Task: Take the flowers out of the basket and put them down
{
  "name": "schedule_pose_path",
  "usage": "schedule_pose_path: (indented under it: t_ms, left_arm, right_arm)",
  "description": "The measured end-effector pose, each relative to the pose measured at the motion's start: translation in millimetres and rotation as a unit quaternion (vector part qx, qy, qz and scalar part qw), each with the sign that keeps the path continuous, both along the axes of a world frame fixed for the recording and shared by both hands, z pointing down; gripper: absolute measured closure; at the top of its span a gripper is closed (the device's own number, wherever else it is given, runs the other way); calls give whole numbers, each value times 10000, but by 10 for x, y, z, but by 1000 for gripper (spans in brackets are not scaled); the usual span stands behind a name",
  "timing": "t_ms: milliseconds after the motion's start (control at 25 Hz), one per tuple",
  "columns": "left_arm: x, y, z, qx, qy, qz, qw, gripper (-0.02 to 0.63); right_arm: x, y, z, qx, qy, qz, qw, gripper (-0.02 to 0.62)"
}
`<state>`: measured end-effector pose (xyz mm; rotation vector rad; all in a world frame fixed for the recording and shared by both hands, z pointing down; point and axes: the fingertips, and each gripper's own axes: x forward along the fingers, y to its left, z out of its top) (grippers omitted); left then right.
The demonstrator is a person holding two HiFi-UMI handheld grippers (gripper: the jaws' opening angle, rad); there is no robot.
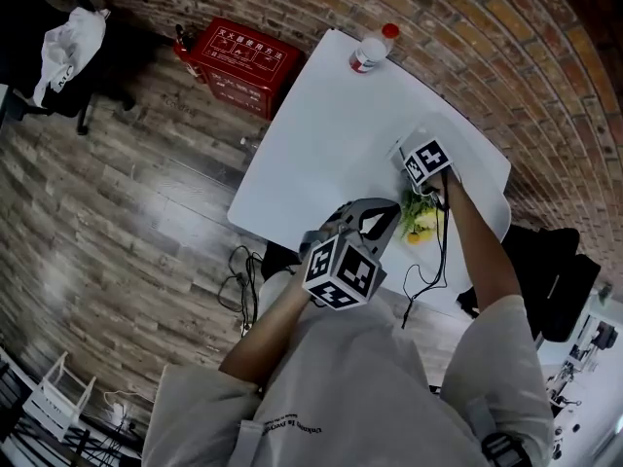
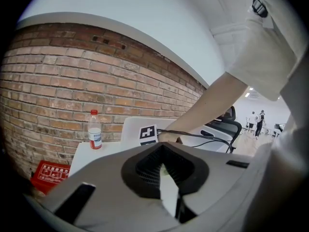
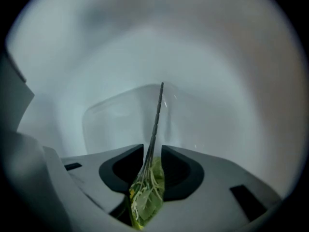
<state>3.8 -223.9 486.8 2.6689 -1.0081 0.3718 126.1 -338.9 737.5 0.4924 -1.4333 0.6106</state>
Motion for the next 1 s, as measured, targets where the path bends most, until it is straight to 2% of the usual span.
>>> schedule_pose_path:
  t_ms: [80,200,360,1000]
  left_arm:
    - [0,0,7,-16,-23,14,10000,581]
    - [9,-1,21,-47,-73,31,10000,581]
    - [12,0,19,-35,-76,60,9999,581]
    - [-3,-36,21,-47,-115,-51,9999,581]
  right_arm:
    - [22,-2,10,14,157,-200,9997,456]
    - [-3,9,29,11,122,-141,9998,496]
    - [-35,101,31,-229,51,-201,9995,543]
    - [-105,159,-580,-148,-400,-516,9978,548]
